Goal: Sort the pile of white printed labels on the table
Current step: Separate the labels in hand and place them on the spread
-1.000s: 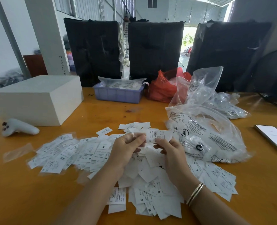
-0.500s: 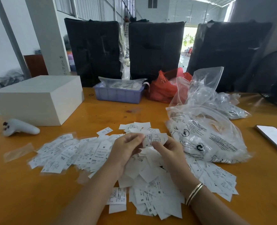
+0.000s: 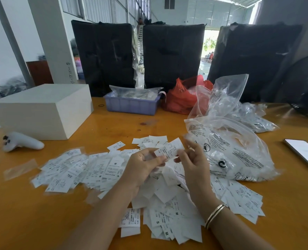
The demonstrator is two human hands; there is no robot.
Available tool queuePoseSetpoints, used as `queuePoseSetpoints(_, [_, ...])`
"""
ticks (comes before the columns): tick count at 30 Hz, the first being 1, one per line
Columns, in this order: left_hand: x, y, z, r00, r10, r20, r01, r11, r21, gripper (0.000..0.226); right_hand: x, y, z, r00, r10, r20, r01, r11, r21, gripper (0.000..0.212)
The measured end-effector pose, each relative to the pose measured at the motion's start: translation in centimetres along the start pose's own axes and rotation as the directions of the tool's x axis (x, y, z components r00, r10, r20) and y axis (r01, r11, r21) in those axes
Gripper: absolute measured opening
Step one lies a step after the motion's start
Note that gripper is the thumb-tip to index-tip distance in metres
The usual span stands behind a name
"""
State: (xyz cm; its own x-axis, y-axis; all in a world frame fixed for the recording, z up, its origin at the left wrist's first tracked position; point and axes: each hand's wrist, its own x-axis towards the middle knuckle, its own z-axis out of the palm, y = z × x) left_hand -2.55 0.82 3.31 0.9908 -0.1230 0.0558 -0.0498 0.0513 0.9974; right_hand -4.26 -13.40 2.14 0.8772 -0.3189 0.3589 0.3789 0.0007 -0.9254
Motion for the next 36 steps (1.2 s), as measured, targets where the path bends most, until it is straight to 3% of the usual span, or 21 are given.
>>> queuePoseSetpoints(4, [0.2, -0.3, -0.2, 1.000, -0.016, -0.015, 0.016, 1.000, 0.009, 0.017, 0.1, -0.1, -0.1, 1.000, 0.027, -0.001, -0.027, 0.999, 0.023, 0.019])
queuePoseSetpoints(9, [0.1, 0.0, -0.4, 1.000, 0.005, 0.021, -0.006, 0.996, 0.083, 0.021, -0.3, -0.3, 0.1, 0.998, -0.016, 0.058, 0.023, 0.992, -0.124, 0.025])
queuePoseSetpoints(13, [0.2, 0.0, -0.6, 1.000, 0.008, -0.028, -0.005, 0.993, 0.116, 0.016, -0.7, -0.7, 0.3, 0.981, -0.094, 0.169, 0.129, 0.970, -0.208, 0.027])
queuePoseSetpoints(15, [0.2, 0.0, -0.5, 0.999, 0.009, -0.053, -0.004, 0.996, 0.093, 0.011, -1.0, -0.7, 0.3, 0.970, -0.142, 0.199, 0.188, 0.954, -0.235, 0.024])
queuePoseSetpoints(19, [0.4, -0.1, -0.5, 0.991, -0.025, -0.132, 0.020, 0.999, -0.040, 0.008, -0.9, -0.4, 0.4, 0.977, -0.113, 0.180, 0.159, 0.951, -0.265, 0.019])
queuePoseSetpoints(22, [0.5, -0.2, -0.5, 0.988, -0.019, -0.151, 0.015, 0.999, -0.029, 0.006, -0.9, -0.3, 0.5, 0.968, -0.146, 0.204, 0.208, 0.921, -0.330, 0.023])
queuePoseSetpoints(25, [0.9, -0.2, -1.7, 0.957, 0.061, -0.284, -0.034, 0.995, 0.097, 0.005, -0.6, -0.5, 0.2, 0.969, -0.186, 0.166, 0.234, 0.904, -0.358, 0.021])
queuePoseSetpoints(28, [1.5, -0.1, -4.5, 0.884, 0.172, -0.435, -0.016, 0.941, 0.339, 0.003, 1.3, -1.1, -1.1, 0.980, -0.198, 0.015, 0.188, 0.902, -0.389, 0.015])
queuePoseSetpoints(31, [2.2, -0.2, -7.1, 0.847, 0.229, -0.479, 0.037, 0.875, 0.483, 0.014, 4.0, -1.5, -3.4, 0.965, -0.209, -0.157, 0.113, 0.876, -0.468, 0.020])
queuePoseSetpoints(34, [2.6, -0.5, -7.9, 0.884, 0.186, -0.428, 0.141, 0.766, 0.627, 0.020, 6.5, -0.8, -5.9, 0.951, -0.203, -0.235, 0.012, 0.780, -0.625, 0.028])
queuePoseSetpoints(36, [2.5, -0.8, -7.9, 0.883, 0.191, -0.428, 0.238, 0.605, 0.760, 0.024, 8.0, -0.5, -7.4, 0.961, -0.158, -0.227, -0.039, 0.734, -0.678, 0.032])
